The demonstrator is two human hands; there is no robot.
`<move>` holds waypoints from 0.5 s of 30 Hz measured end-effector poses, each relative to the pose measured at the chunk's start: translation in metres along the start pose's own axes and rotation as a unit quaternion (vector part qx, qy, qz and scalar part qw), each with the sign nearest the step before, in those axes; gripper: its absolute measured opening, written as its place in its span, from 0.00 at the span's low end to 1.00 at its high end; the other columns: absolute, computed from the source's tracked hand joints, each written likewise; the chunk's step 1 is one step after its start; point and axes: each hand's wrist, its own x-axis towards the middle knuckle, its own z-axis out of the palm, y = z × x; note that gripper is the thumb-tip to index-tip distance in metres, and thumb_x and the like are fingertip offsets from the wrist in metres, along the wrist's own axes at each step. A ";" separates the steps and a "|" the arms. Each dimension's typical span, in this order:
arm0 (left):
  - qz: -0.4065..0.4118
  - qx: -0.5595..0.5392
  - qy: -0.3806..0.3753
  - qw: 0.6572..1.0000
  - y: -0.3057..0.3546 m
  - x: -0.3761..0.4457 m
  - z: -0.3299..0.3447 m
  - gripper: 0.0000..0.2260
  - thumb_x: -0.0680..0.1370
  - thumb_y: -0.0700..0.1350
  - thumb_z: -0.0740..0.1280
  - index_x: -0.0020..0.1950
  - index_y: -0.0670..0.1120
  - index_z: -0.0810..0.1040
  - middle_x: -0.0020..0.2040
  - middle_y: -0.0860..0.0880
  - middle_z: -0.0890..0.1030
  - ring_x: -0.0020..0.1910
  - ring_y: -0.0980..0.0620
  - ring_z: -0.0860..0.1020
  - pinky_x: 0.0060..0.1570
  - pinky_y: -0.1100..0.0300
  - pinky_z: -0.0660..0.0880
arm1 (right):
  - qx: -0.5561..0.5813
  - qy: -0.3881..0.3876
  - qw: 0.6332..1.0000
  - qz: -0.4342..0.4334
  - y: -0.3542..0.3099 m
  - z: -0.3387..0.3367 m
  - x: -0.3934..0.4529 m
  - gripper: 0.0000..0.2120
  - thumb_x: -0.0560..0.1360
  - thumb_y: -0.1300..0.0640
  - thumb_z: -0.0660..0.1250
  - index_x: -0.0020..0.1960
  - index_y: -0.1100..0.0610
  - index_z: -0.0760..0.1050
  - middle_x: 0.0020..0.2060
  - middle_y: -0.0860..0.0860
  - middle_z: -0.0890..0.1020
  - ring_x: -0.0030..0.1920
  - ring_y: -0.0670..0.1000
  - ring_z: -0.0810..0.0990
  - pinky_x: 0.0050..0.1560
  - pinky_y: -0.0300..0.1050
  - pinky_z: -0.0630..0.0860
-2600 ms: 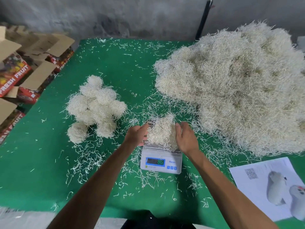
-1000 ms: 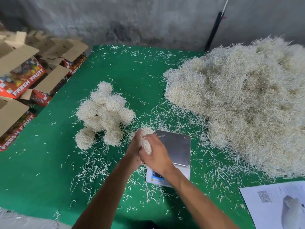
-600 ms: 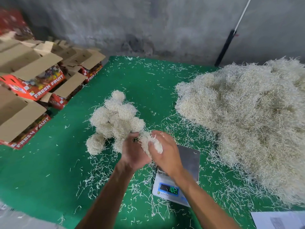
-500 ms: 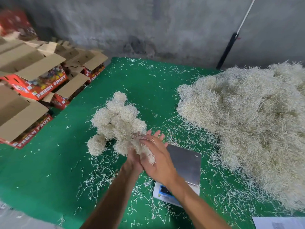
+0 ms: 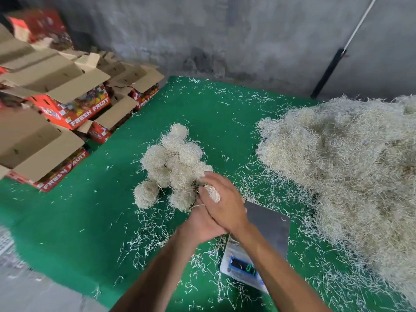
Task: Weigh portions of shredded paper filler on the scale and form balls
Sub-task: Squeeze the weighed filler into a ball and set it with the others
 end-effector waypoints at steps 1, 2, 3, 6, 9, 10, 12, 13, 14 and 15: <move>-0.003 -0.017 0.008 1.000 -0.007 0.008 -0.008 0.15 0.77 0.47 0.69 0.63 0.46 0.78 0.52 0.51 0.84 0.47 0.55 0.83 0.44 0.73 0.76 | -0.016 -0.019 1.000 0.007 0.007 -0.002 0.000 0.20 0.81 0.43 0.66 0.70 0.48 0.78 0.71 0.44 0.77 0.71 0.42 0.72 0.77 0.52 0.65; -0.051 -0.130 -0.044 0.989 -0.003 0.008 -0.028 0.12 0.76 0.50 0.69 0.56 0.45 0.81 0.45 0.54 0.83 0.42 0.58 0.83 0.43 0.64 0.81 | -0.026 -0.032 0.999 -0.007 0.009 -0.001 -0.001 0.21 0.80 0.42 0.68 0.69 0.50 0.78 0.71 0.46 0.77 0.71 0.46 0.73 0.77 0.55 0.66; -0.008 -0.188 -0.007 0.982 -0.011 0.013 -0.038 0.15 0.78 0.53 0.66 0.56 0.45 0.82 0.48 0.52 0.84 0.47 0.56 0.83 0.51 0.55 0.82 | -0.027 -0.044 0.998 -0.029 0.010 0.004 -0.004 0.22 0.79 0.42 0.69 0.69 0.51 0.78 0.71 0.48 0.77 0.72 0.49 0.73 0.77 0.55 0.66; -0.217 -0.544 -0.058 0.808 -0.011 0.007 -0.065 0.35 0.80 0.65 0.56 0.67 0.34 0.76 0.64 0.40 0.80 0.66 0.41 0.77 0.72 0.48 0.67 | -0.038 -0.026 0.994 -0.097 0.013 0.034 -0.008 0.17 0.80 0.46 0.68 0.65 0.52 0.77 0.67 0.52 0.76 0.67 0.54 0.75 0.71 0.50 0.70; -0.271 -0.583 0.010 0.766 -0.018 0.002 -0.065 0.31 0.83 0.64 0.53 0.69 0.39 0.74 0.56 0.46 0.85 0.61 0.44 0.79 0.76 0.51 0.63 | -0.061 -0.078 0.995 0.002 0.026 0.049 0.022 0.16 0.82 0.48 0.64 0.65 0.53 0.77 0.60 0.53 0.77 0.54 0.51 0.78 0.57 0.52 0.80; -0.308 -0.612 -0.011 0.728 -0.020 0.002 -0.067 0.34 0.81 0.67 0.52 0.69 0.40 0.73 0.63 0.41 0.81 0.67 0.42 0.76 0.76 0.45 0.60 | -0.077 -0.107 0.990 0.052 0.034 0.050 0.033 0.15 0.82 0.48 0.63 0.66 0.53 0.75 0.60 0.54 0.77 0.51 0.51 0.79 0.54 0.53 0.81; -0.362 -0.702 0.011 0.614 -0.035 -0.001 -0.073 0.40 0.78 0.72 0.50 0.74 0.41 0.69 0.73 0.36 0.71 0.73 0.37 0.69 0.75 0.38 0.60 | -0.114 -0.151 0.974 0.127 0.050 0.057 0.054 0.15 0.84 0.51 0.64 0.68 0.54 0.73 0.62 0.56 0.77 0.50 0.53 0.81 0.52 0.49 0.83; -0.350 -0.734 0.029 0.581 -0.047 0.000 -0.077 0.39 0.78 0.72 0.50 0.75 0.43 0.68 0.73 0.37 0.71 0.72 0.37 0.70 0.74 0.37 0.61 | -0.115 -0.160 0.969 0.151 0.053 0.061 0.064 0.16 0.84 0.50 0.64 0.69 0.55 0.72 0.62 0.56 0.77 0.50 0.53 0.82 0.52 0.48 0.84; -0.326 -0.751 0.047 0.572 -0.057 0.000 -0.083 0.38 0.79 0.71 0.50 0.75 0.44 0.68 0.71 0.38 0.74 0.71 0.37 0.72 0.72 0.37 0.63 | -0.107 -0.159 0.968 0.161 0.051 0.065 0.077 0.18 0.84 0.48 0.64 0.70 0.56 0.72 0.62 0.56 0.77 0.50 0.53 0.82 0.53 0.48 0.84; -0.317 -0.753 0.075 0.572 -0.065 0.001 -0.090 0.36 0.80 0.70 0.49 0.75 0.45 0.69 0.69 0.39 0.76 0.68 0.37 0.75 0.70 0.37 0.66 | -0.098 -0.154 0.970 0.160 0.045 0.070 0.092 0.20 0.84 0.46 0.63 0.70 0.56 0.71 0.61 0.55 0.77 0.51 0.52 0.81 0.55 0.50 0.83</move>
